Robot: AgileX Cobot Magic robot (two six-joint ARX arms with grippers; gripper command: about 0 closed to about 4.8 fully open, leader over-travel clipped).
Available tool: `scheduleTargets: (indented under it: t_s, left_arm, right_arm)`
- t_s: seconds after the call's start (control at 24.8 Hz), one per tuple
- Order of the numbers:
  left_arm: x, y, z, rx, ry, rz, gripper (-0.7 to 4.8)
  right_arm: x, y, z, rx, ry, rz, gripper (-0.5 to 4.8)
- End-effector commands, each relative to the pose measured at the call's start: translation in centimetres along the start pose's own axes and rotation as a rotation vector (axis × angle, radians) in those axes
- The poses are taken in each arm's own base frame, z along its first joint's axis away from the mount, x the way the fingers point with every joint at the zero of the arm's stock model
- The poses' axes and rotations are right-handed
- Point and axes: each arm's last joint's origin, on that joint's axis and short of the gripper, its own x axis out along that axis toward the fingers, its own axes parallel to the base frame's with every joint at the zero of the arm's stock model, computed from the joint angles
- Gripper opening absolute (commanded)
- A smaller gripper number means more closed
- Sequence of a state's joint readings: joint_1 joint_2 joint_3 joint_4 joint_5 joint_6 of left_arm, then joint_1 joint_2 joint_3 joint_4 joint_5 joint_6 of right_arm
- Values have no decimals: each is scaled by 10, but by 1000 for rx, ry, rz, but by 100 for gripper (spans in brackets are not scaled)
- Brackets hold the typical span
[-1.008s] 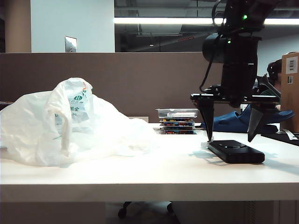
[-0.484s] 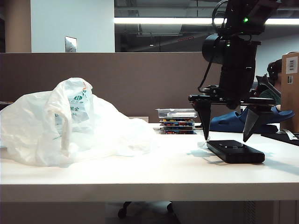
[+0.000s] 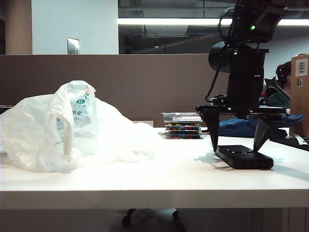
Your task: Put the power bank into the bag.
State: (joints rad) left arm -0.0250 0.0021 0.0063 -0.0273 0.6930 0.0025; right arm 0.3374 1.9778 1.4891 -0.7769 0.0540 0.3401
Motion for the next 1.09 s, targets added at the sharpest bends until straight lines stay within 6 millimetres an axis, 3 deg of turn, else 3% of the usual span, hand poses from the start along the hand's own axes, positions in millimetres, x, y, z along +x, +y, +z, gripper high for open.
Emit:
scheduleTargets:
  t_s: [0.04,1.09]
  left_arm:
    - [0,0,1,2,-7,-1,-6]
    - [0,0,1,2,-7,-1,-6]
  right_arm:
    - [0,-1,0,-1,4,-1,479]
    - [14,-3,-8,-26,48,-13,479]
